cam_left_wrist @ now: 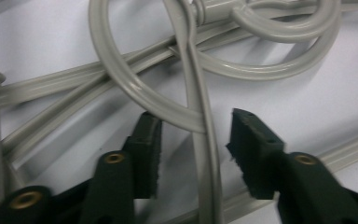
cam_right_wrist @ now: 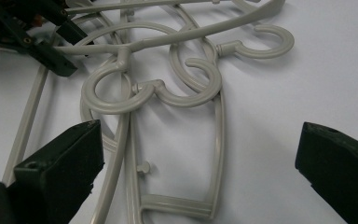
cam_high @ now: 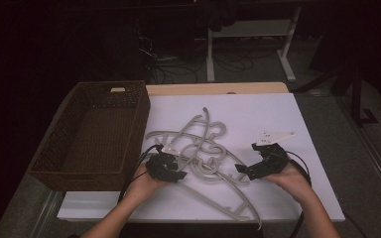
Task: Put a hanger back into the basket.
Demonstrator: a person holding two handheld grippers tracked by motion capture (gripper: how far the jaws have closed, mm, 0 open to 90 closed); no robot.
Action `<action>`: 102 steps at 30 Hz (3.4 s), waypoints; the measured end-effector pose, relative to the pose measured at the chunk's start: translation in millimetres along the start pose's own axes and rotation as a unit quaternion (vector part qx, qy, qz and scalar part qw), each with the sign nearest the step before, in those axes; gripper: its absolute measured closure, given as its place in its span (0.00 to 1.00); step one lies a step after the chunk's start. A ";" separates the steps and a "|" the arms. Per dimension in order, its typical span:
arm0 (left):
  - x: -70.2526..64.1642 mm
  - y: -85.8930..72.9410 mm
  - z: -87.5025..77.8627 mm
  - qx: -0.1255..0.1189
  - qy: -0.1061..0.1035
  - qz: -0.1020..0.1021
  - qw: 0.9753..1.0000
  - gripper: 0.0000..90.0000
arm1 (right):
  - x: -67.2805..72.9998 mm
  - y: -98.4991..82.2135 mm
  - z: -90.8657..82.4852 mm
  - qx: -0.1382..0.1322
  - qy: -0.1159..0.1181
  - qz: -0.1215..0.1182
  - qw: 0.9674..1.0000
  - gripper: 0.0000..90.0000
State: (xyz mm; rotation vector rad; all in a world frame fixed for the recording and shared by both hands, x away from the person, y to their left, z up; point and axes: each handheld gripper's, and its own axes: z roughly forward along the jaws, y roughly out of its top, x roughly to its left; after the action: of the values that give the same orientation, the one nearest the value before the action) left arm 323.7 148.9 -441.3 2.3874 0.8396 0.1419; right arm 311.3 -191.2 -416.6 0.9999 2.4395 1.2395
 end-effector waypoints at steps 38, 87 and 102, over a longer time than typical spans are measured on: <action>5.9 75.3 -101.5 -0.084 -0.043 -0.001 0.995 0.91 | -14.5 -7.0 -15.6 -0.022 -0.026 0.026 0.999 0.01; 180.9 -79.8 -190.0 -0.024 0.002 -0.078 0.997 0.91 | -14.3 -5.9 -8.4 -0.008 -0.030 0.022 0.999 0.01; 183.4 -82.9 -193.7 -0.088 0.013 -0.088 0.992 0.43 | -14.6 -6.0 -9.4 -0.009 -0.030 0.022 0.999 0.01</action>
State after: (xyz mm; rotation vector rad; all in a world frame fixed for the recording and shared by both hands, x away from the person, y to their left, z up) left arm 369.8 408.0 -347.6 2.1409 1.0024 0.1699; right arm 314.8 -209.2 -417.0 1.0757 2.3696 1.2244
